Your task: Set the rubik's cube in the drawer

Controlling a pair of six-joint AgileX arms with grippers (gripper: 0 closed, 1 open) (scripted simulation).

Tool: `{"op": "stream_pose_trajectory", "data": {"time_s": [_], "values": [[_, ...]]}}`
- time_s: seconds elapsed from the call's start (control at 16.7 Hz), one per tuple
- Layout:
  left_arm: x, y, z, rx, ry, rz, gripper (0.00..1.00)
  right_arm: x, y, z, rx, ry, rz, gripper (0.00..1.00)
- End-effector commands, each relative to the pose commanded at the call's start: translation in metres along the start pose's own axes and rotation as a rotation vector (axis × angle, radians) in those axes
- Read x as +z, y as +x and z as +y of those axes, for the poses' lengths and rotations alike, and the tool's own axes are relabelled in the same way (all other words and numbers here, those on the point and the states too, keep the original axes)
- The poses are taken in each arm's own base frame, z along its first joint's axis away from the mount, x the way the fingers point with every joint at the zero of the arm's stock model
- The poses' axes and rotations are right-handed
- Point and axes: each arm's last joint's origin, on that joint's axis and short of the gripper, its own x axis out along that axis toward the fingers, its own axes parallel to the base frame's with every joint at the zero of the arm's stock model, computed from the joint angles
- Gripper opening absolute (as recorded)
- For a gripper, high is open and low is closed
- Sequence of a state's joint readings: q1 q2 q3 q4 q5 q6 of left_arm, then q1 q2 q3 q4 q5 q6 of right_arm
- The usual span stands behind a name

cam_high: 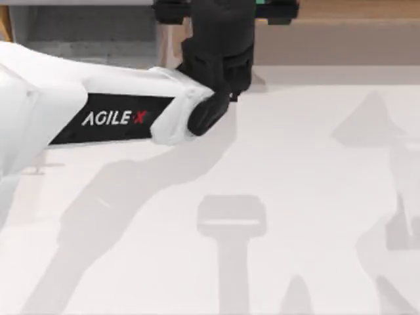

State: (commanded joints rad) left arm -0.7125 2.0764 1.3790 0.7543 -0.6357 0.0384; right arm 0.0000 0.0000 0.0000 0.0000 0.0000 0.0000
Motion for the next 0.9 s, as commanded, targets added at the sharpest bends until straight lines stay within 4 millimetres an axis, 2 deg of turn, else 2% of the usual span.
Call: {"op": "stream_pose_trajectory", "data": {"time_s": [0.18, 0.36, 0.66, 0.9], "values": [[-0.048, 0.007, -0.038, 0.012, 0.007, 0.024, 1.0, 0.0, 0.0, 0.0, 0.0, 0.0, 0.0, 1.0], [-0.074, 0.009, -0.053, 0.029, 0.008, 0.035, 1.0, 0.0, 0.0, 0.0, 0.0, 0.0, 0.0, 1.0], [-0.078, 0.011, -0.052, 0.035, 0.012, 0.041, 1.0, 0.0, 0.0, 0.0, 0.0, 0.0, 0.0, 1.0], [-0.072, 0.018, -0.055, 0.032, 0.009, 0.036, 1.0, 0.0, 0.0, 0.0, 0.0, 0.0, 0.0, 1.0]]}}
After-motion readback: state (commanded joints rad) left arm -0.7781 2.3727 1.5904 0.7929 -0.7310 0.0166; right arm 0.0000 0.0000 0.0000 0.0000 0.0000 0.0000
